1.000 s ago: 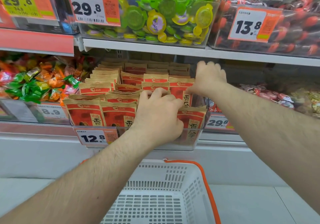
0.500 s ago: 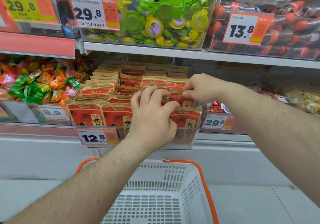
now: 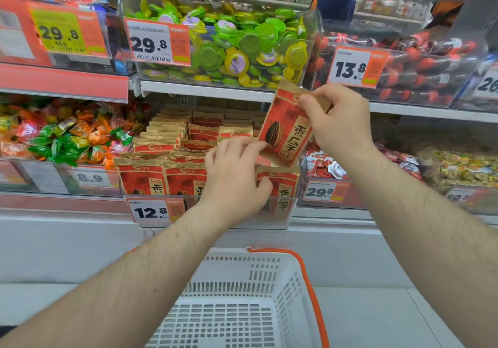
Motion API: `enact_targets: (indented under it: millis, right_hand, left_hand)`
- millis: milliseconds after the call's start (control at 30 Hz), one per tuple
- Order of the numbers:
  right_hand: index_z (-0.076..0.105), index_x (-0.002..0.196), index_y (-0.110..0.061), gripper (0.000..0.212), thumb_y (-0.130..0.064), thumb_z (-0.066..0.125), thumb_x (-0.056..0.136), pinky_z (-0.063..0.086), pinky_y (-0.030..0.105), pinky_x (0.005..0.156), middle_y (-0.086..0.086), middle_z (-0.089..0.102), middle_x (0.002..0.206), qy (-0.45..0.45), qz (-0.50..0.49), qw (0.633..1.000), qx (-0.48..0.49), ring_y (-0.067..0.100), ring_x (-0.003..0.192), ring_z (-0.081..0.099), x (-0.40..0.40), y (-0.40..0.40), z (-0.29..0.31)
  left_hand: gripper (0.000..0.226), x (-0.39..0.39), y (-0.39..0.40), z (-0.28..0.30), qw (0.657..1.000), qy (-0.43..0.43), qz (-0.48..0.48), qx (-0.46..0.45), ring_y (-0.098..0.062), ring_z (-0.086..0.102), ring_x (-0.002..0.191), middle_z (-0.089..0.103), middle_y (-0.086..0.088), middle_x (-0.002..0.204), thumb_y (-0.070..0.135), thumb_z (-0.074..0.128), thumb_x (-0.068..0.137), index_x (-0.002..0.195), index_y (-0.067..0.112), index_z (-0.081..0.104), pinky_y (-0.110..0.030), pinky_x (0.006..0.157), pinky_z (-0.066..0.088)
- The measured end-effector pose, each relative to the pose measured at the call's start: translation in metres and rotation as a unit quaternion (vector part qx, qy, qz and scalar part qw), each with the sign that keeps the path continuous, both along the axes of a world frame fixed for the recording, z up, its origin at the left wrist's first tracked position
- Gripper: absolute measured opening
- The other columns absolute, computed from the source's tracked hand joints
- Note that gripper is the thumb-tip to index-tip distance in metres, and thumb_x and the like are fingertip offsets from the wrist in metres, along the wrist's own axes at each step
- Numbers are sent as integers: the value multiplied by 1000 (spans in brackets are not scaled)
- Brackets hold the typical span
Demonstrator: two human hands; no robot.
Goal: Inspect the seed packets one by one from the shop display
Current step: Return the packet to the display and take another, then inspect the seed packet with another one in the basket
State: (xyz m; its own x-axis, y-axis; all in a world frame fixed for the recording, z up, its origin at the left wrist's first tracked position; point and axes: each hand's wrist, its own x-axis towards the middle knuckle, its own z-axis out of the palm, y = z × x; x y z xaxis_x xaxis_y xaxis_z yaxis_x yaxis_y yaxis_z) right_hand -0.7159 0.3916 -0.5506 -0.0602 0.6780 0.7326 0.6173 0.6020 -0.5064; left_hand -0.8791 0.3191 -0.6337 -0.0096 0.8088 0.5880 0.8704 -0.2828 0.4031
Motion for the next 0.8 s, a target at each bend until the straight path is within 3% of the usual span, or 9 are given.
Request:
enact_targets:
  millis: [100,167,300,367,467,567,667,800]
  right_hand:
    - [63,76,-15,19,-25,62,92,33,13,54,-17,48,60,46,18,997,62,-5,56,49,2,-25,13]
    - [61,76,-16,17,-23,61,92,34,12,54,-18,48,61,54,48,994,82,-5,56,49,1,-43,24]
    - [59,73,-18,17,-24,62,89,34,13,51,-17,47,59,38,111,990,75,-2,52,45,-8,-79,36]
    - [58,68,-23,18,-28,62,85,33,14,50,-15,46,55,17,139,990,18,-1,49,42,-16,-92,31]
    - [58,62,-25,20,-32,61,81,37,24,49,-12,50,51,1,180,979,-94,1,50,42,-25,-106,10]
    - [63,66,-18,27,-19,63,94,44,23,46,-8,59,52,44,230,952,-197,4,49,55,-29,-116,-18]
    - [64,68,-12,31,-15,57,97,46,23,49,1,63,57,106,259,914,-294,11,53,59,-33,-125,-47]
    - [61,61,-17,35,-20,58,96,42,27,48,6,61,57,186,262,865,-385,17,52,55,-38,-130,-73]
  left_hand:
    - [44,2,-14,20,988,-127,-3,92,-19,46,117,46,9,118,31,60,82,124,18,55,-36,96,31]
    - [46,-2,-23,33,973,-187,-30,135,-20,51,113,46,10,114,38,56,82,123,16,55,-45,99,40]
    - [40,-12,-44,52,928,-330,-141,100,-17,60,109,60,6,113,46,58,81,118,32,53,-47,100,48]
    - [36,-16,-56,54,900,-382,-198,66,-15,64,103,66,2,110,40,64,82,116,29,58,-39,94,53]
    - [15,-27,-73,50,866,-441,-234,9,-4,65,79,70,7,88,17,68,85,99,20,66,-20,68,54]
    - [13,-41,-88,33,840,-485,-236,-67,-2,63,60,67,0,78,0,65,88,95,11,66,-14,48,47]
    - [11,-51,-95,10,826,-502,-230,-114,-6,62,58,66,-1,76,8,66,80,91,11,65,-18,48,46]
    - [16,-60,-99,-14,810,-533,-189,-156,-7,61,55,66,4,68,-3,62,88,87,13,65,-19,48,46]
